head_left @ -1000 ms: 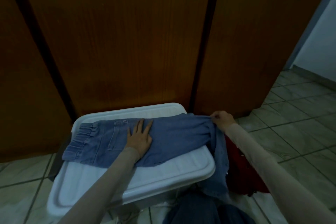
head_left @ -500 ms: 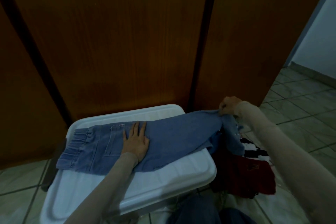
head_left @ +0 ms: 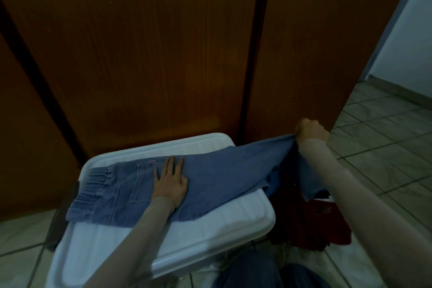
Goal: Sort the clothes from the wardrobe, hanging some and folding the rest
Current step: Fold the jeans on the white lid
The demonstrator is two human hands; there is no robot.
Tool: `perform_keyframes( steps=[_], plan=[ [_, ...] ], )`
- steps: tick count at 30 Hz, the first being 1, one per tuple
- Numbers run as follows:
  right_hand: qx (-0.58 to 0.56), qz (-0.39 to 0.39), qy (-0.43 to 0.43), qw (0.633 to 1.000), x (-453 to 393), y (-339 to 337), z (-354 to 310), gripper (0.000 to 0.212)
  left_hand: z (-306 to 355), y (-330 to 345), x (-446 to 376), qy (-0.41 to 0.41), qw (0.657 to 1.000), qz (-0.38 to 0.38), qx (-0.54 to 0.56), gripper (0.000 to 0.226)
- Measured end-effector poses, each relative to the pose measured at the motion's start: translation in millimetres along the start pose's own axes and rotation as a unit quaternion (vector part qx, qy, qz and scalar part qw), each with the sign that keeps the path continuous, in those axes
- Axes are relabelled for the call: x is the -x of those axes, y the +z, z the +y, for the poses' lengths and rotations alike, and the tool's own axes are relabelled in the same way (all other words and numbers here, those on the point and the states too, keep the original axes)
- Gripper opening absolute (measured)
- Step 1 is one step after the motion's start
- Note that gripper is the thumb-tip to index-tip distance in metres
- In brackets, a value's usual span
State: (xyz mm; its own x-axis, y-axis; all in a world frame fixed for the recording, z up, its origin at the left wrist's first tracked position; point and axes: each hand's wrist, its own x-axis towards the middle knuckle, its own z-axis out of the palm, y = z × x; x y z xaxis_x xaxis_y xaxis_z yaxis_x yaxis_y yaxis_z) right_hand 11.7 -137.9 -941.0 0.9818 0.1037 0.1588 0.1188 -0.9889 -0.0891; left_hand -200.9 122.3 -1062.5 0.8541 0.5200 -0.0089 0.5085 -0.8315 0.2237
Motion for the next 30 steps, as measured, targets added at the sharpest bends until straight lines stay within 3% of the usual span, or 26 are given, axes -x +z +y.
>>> perform_keyframes(
  steps=[6, 9, 11, 13, 15, 17, 22, 30],
  plan=[
    [-0.054, 0.009, 0.027, 0.998, 15.4, 39.7, 13.5, 0.022, 0.1, -0.1, -1.0, 0.000, 1.000, -0.002, 0.006, 0.053],
    [-0.103, -0.144, 0.027, 0.984, 31.9, 54.2, 10.3, 0.026, 0.6, 0.4, -1.1, -0.003, 1.000, -0.010, 0.004, 0.053],
    [-0.166, -0.227, 0.024, 0.959, 47.5, 57.2, 4.4, 0.028, 3.8, -1.6, -0.7, -0.012, 1.000, -0.020, -0.006, 0.053],
    [-0.301, -0.278, 0.062, 0.910, 62.3, 60.7, -4.0, 0.009, 11.2, -5.9, -1.1, -0.011, 0.999, -0.021, -0.023, 0.053],
    [-0.406, -0.315, 0.140, 0.847, 68.9, 66.6, -11.0, 0.026, 26.3, -11.7, -3.9, 0.023, 0.999, -0.005, -0.025, 0.052],
    [-0.400, -0.338, 0.138, 0.841, 71.6, 73.0, -15.1, 0.034, 49.8, -16.1, -10.5, 0.084, 0.996, 0.009, 0.010, 0.050],
    [-0.490, -0.297, 0.188, 0.798, 76.7, 66.5, -22.5, 0.034, 122.7, -21.0, -36.9, 0.193, 0.979, -0.034, 0.063, 0.046],
    [-0.597, -0.340, 0.246, 0.684, 72.5, 76.1, -23.2, 0.029, 165.0, -15.8, -62.2, 0.152, 0.984, -0.069, 0.066, 0.032]
  ],
)
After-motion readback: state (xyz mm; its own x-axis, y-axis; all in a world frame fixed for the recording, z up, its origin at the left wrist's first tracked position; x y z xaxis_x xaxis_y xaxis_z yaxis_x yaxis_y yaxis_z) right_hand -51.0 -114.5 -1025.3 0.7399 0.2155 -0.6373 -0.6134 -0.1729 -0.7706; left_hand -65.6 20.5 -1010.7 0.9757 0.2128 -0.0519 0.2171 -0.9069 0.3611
